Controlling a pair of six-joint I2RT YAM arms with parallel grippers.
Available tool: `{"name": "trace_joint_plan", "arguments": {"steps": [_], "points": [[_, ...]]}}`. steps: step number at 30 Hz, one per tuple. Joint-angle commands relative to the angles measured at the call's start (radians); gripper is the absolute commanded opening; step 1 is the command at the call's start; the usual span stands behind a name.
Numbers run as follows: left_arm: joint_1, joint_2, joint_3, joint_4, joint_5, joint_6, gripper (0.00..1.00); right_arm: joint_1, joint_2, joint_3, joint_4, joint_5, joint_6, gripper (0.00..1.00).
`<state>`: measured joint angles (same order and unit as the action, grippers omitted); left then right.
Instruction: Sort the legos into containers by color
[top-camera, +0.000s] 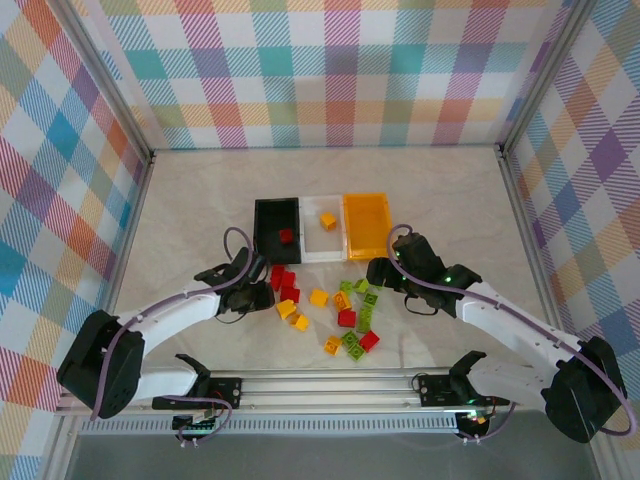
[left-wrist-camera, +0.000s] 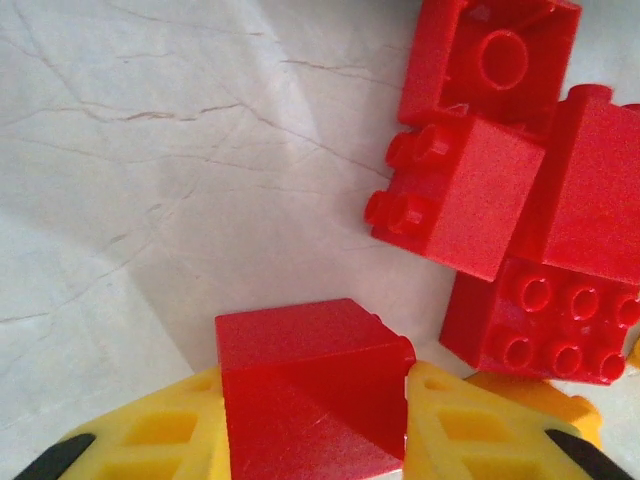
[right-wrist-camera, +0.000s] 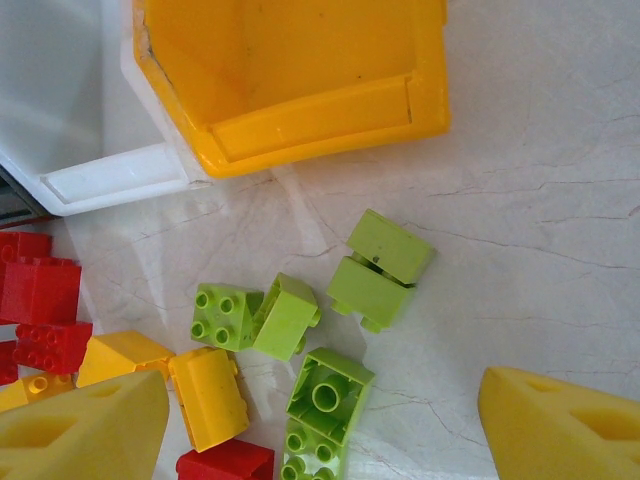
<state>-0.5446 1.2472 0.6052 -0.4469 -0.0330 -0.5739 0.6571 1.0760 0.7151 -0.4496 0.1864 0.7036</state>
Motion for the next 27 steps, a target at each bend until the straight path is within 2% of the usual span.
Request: {"name": "trace_joint_plan", "arguments": {"steps": [1,3,5,11,17,18,22,27], "points": [[0.005,-0.07,0.089,-0.102,-0.038,-0.003,0.28,0.006,-0.018,-0.009,0.009,-0.002,0.019,0.81],[0.005,-0.072,0.192,-0.143,-0.069,0.018,0.27,0.006,-0.016,-0.01,0.011,-0.004,0.017,0.81],[0.008,-0.012,0.323,-0.171,-0.107,0.043,0.26,0.006,-0.012,-0.015,0.012,-0.004,0.02,0.81],[0.057,0.282,0.612,-0.147,-0.135,0.082,0.24,0.006,-0.021,-0.027,-0.015,0.006,0.034,0.81],[0.094,0.521,0.79,-0.158,-0.174,0.076,0.25,0.005,-0.046,-0.04,-0.064,0.008,0.045,0.81],[0.098,0.539,0.807,-0.157,-0.177,0.072,0.28,0.005,-0.045,-0.042,-0.064,0.006,0.049,0.81],[0.1,0.572,0.889,-0.166,-0.158,0.064,0.5,0.006,-0.043,-0.055,-0.069,0.003,0.063,0.81],[0.091,0.506,0.948,-0.18,-0.103,0.055,0.72,0.005,-0.006,-0.051,-0.052,0.002,0.085,0.81]]}}
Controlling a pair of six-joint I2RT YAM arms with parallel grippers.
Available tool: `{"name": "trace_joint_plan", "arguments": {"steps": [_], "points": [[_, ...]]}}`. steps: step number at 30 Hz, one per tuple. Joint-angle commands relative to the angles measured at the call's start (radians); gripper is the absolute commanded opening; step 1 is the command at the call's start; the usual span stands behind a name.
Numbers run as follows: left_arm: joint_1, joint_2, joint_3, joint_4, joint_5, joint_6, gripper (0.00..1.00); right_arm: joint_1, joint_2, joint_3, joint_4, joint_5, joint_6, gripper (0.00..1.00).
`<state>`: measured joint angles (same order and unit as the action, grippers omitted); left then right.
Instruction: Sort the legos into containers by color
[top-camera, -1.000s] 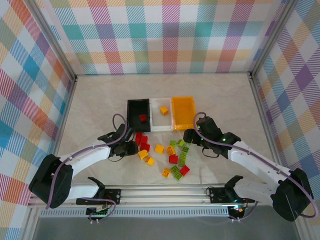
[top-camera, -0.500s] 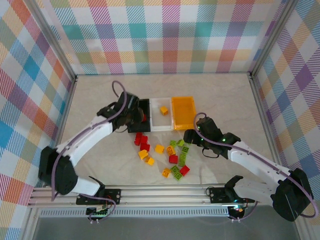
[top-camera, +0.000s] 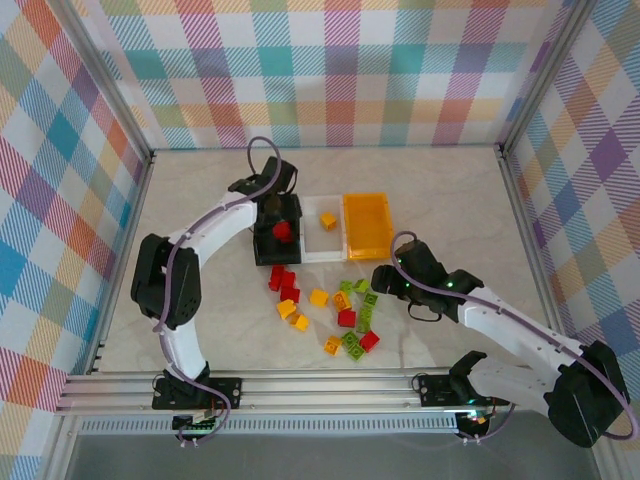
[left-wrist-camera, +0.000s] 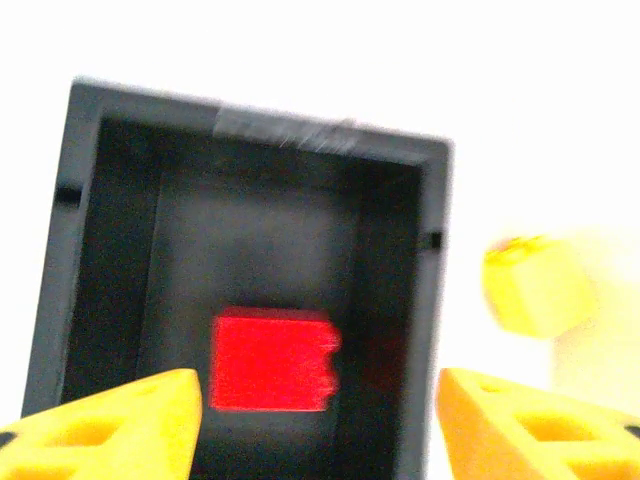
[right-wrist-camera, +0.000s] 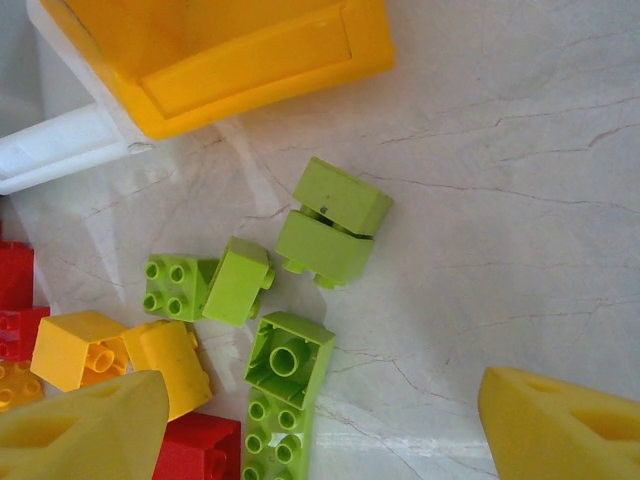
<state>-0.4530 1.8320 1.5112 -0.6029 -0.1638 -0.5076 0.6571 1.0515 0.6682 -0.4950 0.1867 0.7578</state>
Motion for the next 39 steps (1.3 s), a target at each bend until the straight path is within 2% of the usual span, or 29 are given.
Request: {"name": "trace_joint_plan", "arguments": {"steps": [1,4,9,16,20,23,32,39], "points": [[-0.008,-0.11,0.037,-0.024,0.037,-0.009,0.78,0.005,0.034,0.001,0.003,0.005,0.037,0.82],[-0.03,-0.214,-0.023,0.0,0.054,-0.007,0.87,-0.002,0.101,0.019,0.034,0.011,0.059,0.81],[-0.08,-0.404,-0.208,0.044,0.119,-0.037,0.9,-0.045,0.264,0.079,0.103,-0.002,0.09,0.77],[-0.165,-0.669,-0.528,0.063,0.095,-0.11,0.91,-0.093,0.466,0.145,0.187,-0.039,0.12,0.76],[-0.17,-0.775,-0.636,0.026,0.073,-0.139,0.92,-0.09,0.527,0.154,0.177,-0.058,0.156,0.67],[-0.17,-0.822,-0.68,-0.003,0.052,-0.141,0.92,-0.088,0.52,0.134,0.179,-0.064,0.182,0.57],[-0.169,-0.842,-0.756,0.008,0.046,-0.152,0.92,-0.057,0.412,0.084,0.131,-0.05,0.204,0.39],[-0.17,-0.835,-0.763,0.014,0.054,-0.145,0.92,-0.045,0.219,0.08,0.039,-0.086,0.19,0.39]]}}
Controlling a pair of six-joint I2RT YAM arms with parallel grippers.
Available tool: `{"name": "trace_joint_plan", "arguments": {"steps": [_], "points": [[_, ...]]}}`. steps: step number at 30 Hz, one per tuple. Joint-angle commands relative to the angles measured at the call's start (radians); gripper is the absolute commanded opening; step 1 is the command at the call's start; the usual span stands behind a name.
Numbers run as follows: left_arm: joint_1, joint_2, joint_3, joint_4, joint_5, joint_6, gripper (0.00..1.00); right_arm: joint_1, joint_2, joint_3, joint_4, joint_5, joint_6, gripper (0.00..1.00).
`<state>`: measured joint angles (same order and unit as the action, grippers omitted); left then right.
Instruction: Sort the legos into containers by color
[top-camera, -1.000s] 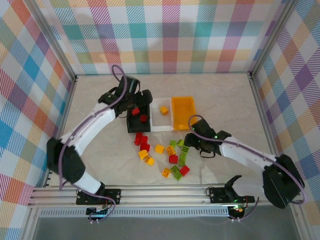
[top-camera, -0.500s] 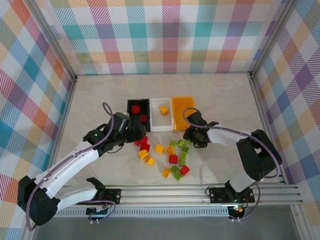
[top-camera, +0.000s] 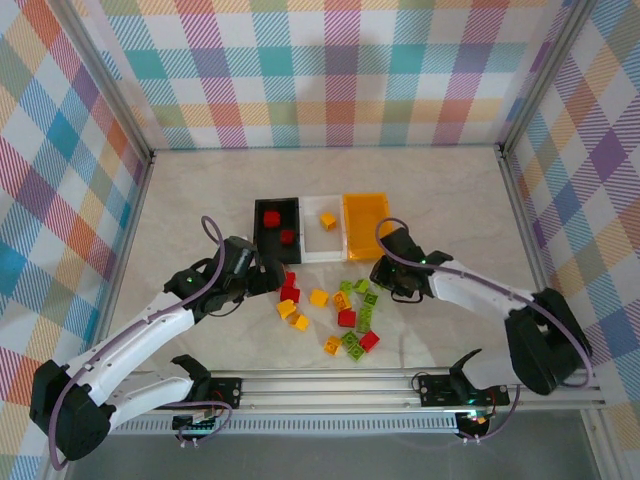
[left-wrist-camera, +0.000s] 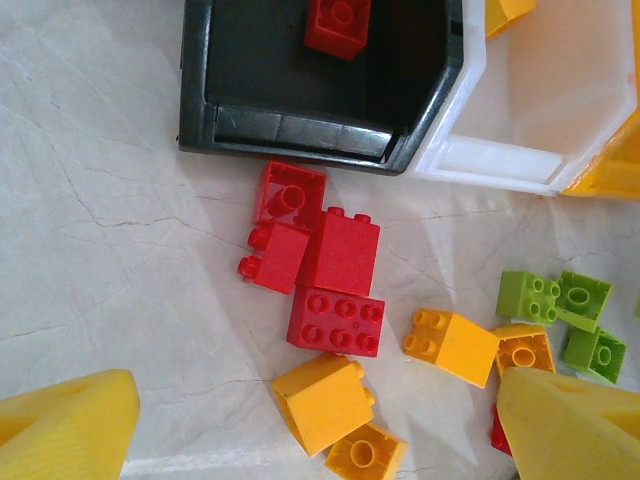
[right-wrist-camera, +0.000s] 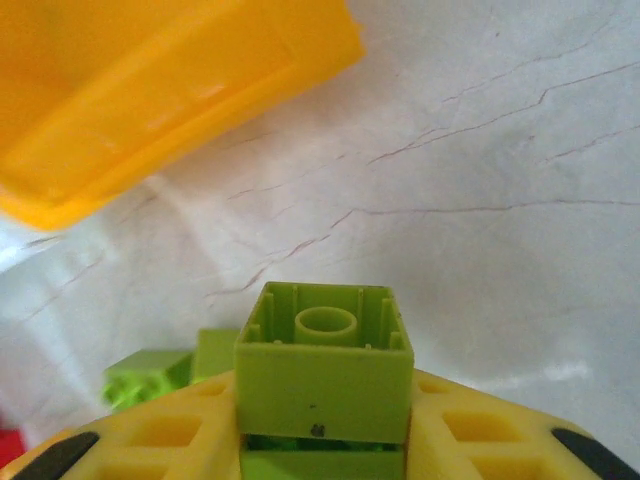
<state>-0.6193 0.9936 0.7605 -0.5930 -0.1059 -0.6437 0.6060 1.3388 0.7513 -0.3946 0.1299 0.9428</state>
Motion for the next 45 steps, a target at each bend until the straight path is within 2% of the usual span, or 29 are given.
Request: {"name": "trace_joint_plan", "arguments": {"steps": [1,5,9,13,18,21,24,28,32,36,39,45], "points": [[-0.003,0.002,-0.014,0.005,-0.005,-0.007,0.92,0.006,-0.091,0.002,-0.072,-0.033,0.001,0.39],[-0.003,0.002,-0.017,0.001,-0.005,-0.008,0.92,0.006,-0.094,0.049,-0.167,-0.042,-0.036,0.41],[-0.003,0.0,-0.016,-0.015,-0.003,-0.006,0.92,0.006,-0.079,-0.01,-0.187,-0.042,-0.026,0.43],[-0.003,-0.006,-0.022,-0.023,0.0,-0.007,0.92,0.006,-0.08,-0.045,-0.165,-0.056,-0.029,0.66],[-0.003,-0.007,-0.025,-0.017,-0.001,-0.006,0.93,0.006,-0.043,-0.015,-0.172,-0.065,-0.067,0.71],[-0.003,-0.002,-0.028,-0.013,0.002,-0.007,0.93,0.006,-0.008,-0.006,-0.173,-0.043,-0.074,0.72],[-0.003,0.0,-0.033,-0.011,0.006,-0.007,0.92,0.006,0.017,0.014,-0.246,0.034,-0.065,0.72],[-0.003,-0.002,-0.048,0.003,0.014,-0.007,0.93,0.006,-0.037,-0.008,-0.288,0.093,-0.065,0.73],[-0.003,0.015,-0.065,0.036,0.028,-0.013,0.93,0.005,-0.061,-0.028,-0.302,0.099,-0.053,0.75],[-0.003,0.043,-0.067,0.053,0.037,-0.011,0.92,0.004,-0.015,-0.027,-0.277,0.084,-0.045,0.75],[-0.003,0.046,-0.068,0.055,0.035,-0.008,0.92,0.003,0.046,-0.014,-0.264,0.092,-0.039,0.71],[-0.003,0.023,-0.083,0.051,0.029,-0.008,0.93,-0.006,0.124,-0.002,-0.232,0.093,-0.06,0.52]]}}
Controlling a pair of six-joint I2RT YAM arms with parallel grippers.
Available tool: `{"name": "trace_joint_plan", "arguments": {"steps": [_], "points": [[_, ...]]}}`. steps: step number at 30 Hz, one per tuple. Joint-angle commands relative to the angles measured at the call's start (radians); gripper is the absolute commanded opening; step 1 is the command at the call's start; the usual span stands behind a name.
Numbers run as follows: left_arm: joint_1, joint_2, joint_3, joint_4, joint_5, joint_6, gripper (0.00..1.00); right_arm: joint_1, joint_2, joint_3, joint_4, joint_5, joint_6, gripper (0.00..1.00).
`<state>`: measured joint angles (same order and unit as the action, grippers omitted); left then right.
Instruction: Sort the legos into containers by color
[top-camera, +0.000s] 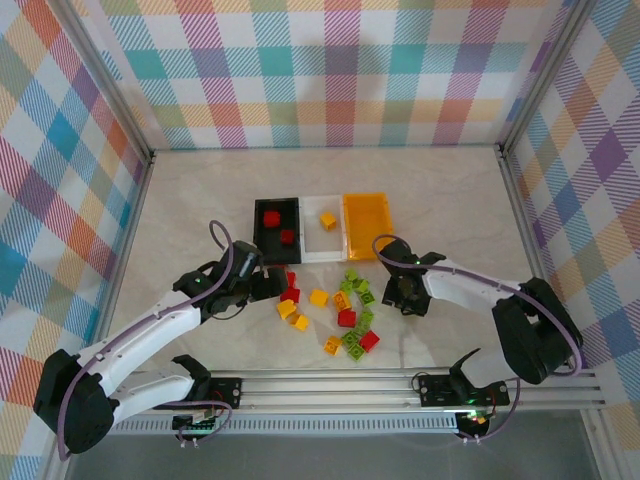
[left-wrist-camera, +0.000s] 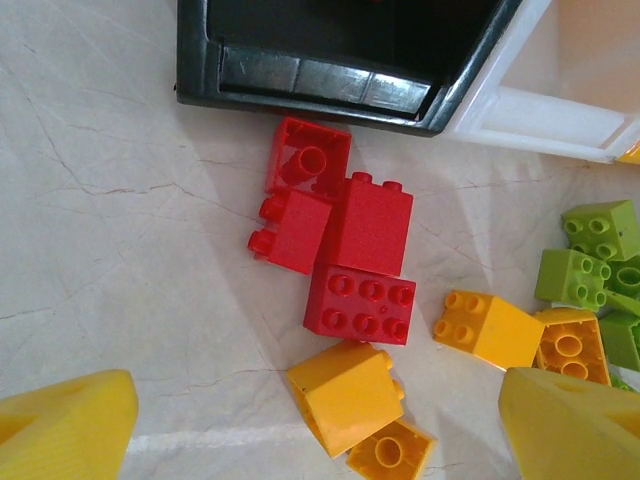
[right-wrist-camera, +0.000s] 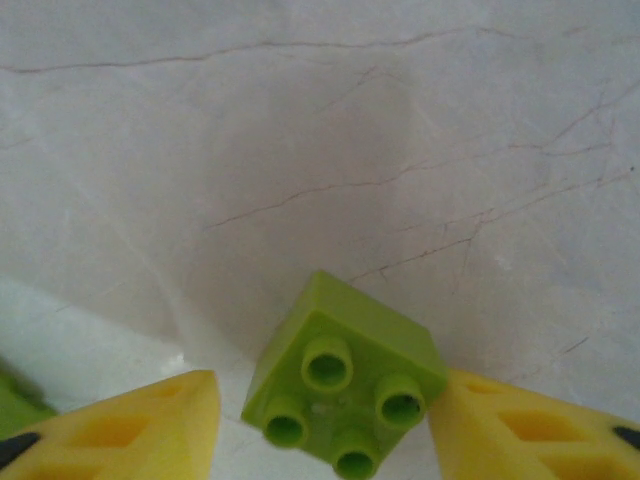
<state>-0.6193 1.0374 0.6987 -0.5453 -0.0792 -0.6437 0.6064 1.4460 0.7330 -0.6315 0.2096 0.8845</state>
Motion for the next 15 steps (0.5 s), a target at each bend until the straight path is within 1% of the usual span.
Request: {"name": "trace_joint_plan", "arguments": {"steps": [1,4,6,7,11,13,15], "points": [[-0.003,-0.023,-0.022,0.0,0.001,-0.008,0.94,-0.006,0.021,0.019,0.005,0.009,-0.005,0.49],[-0.003,-0.028,-0.023,-0.006,-0.002,-0.01,0.96,-0.006,0.009,0.02,0.009,0.002,-0.014,0.42],[-0.003,-0.029,-0.024,-0.007,-0.002,-0.01,1.0,-0.007,-0.011,0.031,0.005,0.01,-0.029,0.38],[-0.003,-0.032,-0.025,-0.01,-0.002,-0.009,1.0,-0.006,-0.023,0.041,0.0,0.015,-0.041,0.37],[-0.003,-0.045,-0.025,-0.013,0.001,-0.001,1.0,-0.005,-0.083,0.107,-0.016,-0.004,-0.104,0.34],[-0.003,-0.054,-0.023,-0.017,0.0,0.006,1.0,-0.006,-0.103,0.144,0.007,-0.032,-0.152,0.33],[-0.003,-0.066,-0.022,-0.019,0.0,0.01,1.0,-0.006,-0.084,0.205,0.016,-0.05,-0.191,0.33]]}}
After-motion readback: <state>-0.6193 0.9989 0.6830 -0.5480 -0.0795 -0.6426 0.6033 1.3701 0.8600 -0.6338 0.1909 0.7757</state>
